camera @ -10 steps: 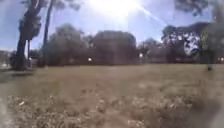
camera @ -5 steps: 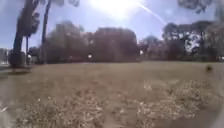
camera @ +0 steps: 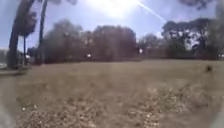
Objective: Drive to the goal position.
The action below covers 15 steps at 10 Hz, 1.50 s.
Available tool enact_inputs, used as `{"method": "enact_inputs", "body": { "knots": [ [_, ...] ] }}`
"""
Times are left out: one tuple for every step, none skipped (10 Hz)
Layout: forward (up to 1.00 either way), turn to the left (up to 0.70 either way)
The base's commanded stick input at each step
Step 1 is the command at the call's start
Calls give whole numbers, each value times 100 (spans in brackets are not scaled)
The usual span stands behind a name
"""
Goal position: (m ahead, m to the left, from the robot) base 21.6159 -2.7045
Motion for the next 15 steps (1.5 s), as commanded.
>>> {"method": "enact_inputs", "body": {
  "knots": [
    [70,0],
    [70,0],
    [70,0],
    [70,0],
    [70,0],
    [70,0],
    [70,0],
    [70,0],
    [70,0],
    [70,0],
    [70,0],
    [70,0],
    [70,0],
    [70,0],
    [70,0]
  ]
}}
